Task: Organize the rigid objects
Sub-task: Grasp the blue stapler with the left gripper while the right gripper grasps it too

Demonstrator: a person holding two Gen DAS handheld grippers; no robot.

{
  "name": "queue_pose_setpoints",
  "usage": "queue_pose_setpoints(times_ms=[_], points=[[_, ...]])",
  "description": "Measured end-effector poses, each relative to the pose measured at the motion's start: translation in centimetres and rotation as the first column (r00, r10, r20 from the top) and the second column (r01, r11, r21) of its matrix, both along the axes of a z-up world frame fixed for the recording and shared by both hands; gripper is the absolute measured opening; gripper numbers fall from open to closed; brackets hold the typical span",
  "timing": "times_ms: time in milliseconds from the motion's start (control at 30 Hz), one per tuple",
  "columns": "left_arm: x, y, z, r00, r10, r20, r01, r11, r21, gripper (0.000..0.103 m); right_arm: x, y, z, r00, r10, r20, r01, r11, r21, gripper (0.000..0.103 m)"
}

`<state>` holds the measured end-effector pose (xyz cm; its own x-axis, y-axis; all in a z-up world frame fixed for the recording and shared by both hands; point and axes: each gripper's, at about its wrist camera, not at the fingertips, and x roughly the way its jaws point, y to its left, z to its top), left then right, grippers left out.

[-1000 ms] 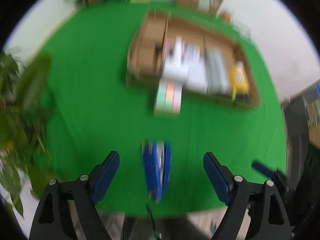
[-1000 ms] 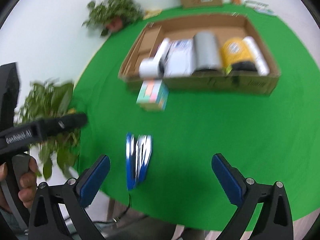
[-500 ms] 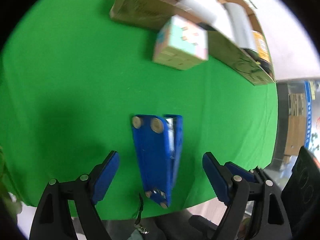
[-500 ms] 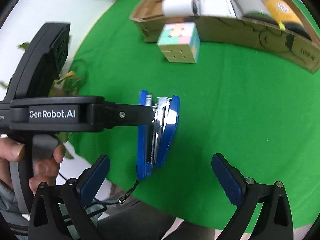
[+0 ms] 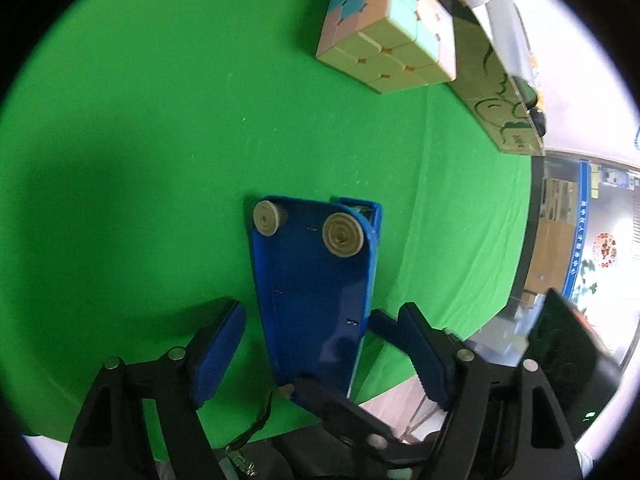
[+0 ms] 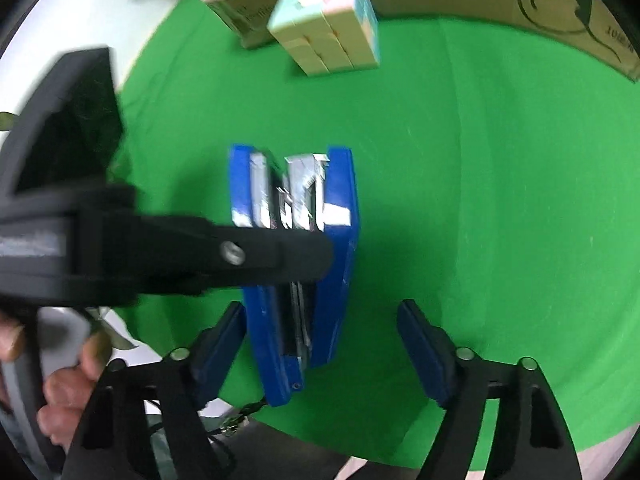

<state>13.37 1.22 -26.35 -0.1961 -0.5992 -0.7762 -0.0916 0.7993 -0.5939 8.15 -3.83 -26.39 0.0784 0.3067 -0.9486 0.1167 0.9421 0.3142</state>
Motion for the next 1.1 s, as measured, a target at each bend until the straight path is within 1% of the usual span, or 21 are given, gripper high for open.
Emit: queue_pose_setpoints(times_ms=[33,133,167,200,233,267,300,467,567,600,633,700,800,833,867,933,1000,1033,1100], points=[[-0.1,-0.1,0.0,1.000,-0.002,0.002,0.002,1.000,-0.001,0.077,-0.1,0.3,0.1,1.000,0.009,0.013,-0.008,1.000,-0.011,0.074],[-0.3,-0.2,0.0,1.000,0.002,0.011,-0.002,1.000,-0.005,0.077,-0.1,0.9,0.0,1.000,0.015,0.002,-0.015,1.000,-0.016,0.069],[-0.4,-0.2,0.0,1.000,0.005,0.011,-0.005,1.000,-0.009,0.077,0.0,1.1,-0.1,1.000,0.020,-0.001,-0.020,1.000,-0.020,0.065],[-0.4,-0.2,0.0,1.000,0.006,0.011,-0.006,1.000,-0.011,0.077,0.2,1.4,-0.2,1.000,0.028,-0.003,-0.028,1.000,-0.009,0.051],[-0.4,-0.2,0.0,1.000,0.007,0.012,-0.007,1.000,-0.014,0.077,0.4,1.7,-0.4,0.999,0.037,-0.025,-0.037,0.999,0.007,0.049],[-0.5,0.0,0.0,1.000,0.007,0.013,-0.007,1.000,-0.015,0.077,0.5,1.8,-0.4,0.999,0.037,-0.029,-0.037,0.999,0.008,0.043],[-0.5,0.1,0.0,1.000,0.006,0.015,-0.006,1.000,-0.013,0.077,0.6,1.9,-0.5,0.998,0.038,-0.043,-0.037,0.999,0.024,0.041],[-0.5,0.1,0.0,1.000,0.017,0.026,-0.017,1.000,-0.016,0.075,0.6,1.6,-0.6,0.998,0.023,-0.065,-0.020,0.999,0.047,0.041],[-0.9,0.5,0.3,0.999,0.003,0.044,-0.003,1.000,-0.006,0.072,0.4,1.1,-0.6,0.998,0.003,-0.070,0.003,0.996,0.084,0.041],[-0.9,0.5,0.3,0.999,-0.003,0.044,0.003,1.000,-0.006,0.071,0.9,0.7,-0.5,0.998,-0.005,-0.070,0.012,0.995,0.097,0.041],[-1.2,0.9,0.4,0.999,-0.006,0.043,0.006,1.000,-0.007,0.070,1.0,0.3,-0.3,0.998,-0.011,-0.069,0.019,0.994,0.106,0.041],[-1.4,0.6,0.5,0.999,-0.020,0.044,0.020,1.000,0.005,0.062,0.9,-0.1,0.0,0.998,-0.010,-0.067,0.017,0.994,0.106,0.041],[-1.7,0.5,0.5,0.998,-0.038,0.048,0.038,0.999,0.008,0.062,0.8,-0.5,-0.2,0.998,-0.010,-0.066,0.019,0.992,0.128,0.041],[-1.8,0.5,0.4,0.998,-0.039,0.044,0.039,0.999,0.016,0.061,0.7,-0.8,-0.2,0.998,-0.007,-0.065,0.016,0.990,0.142,0.041],[-1.8,0.5,0.4,0.998,-0.038,0.041,0.038,0.999,0.022,0.061,0.3,-1.2,-0.4,0.998,-0.012,-0.063,0.023,0.984,0.176,0.041],[-1.8,0.3,0.4,0.999,-0.040,0.035,0.039,0.998,0.043,0.061,0.1,-2.1,-0.5,0.997,-0.038,-0.072,0.056,0.961,0.269,0.040],[-1.9,-0.2,0.6,0.998,-0.053,0.033,0.050,0.995,0.088,0.060,0.1,-2.4,-0.3,0.998,-0.008,-0.058,0.023,0.961,0.276,0.040],[-1.9,-0.5,0.7,0.997,-0.067,0.042,0.062,0.992,0.112,0.056,0.1,-2.7,-0.2,0.999,0.007,-0.052,0.008,0.960,0.280,0.040],[-2.0,-1.1,1.2,0.995,-0.089,0.049,0.082,0.988,0.132,0.054,-0.1,-3.5,0.1,0.999,0.007,-0.053,0.009,0.955,0.295,0.040]])
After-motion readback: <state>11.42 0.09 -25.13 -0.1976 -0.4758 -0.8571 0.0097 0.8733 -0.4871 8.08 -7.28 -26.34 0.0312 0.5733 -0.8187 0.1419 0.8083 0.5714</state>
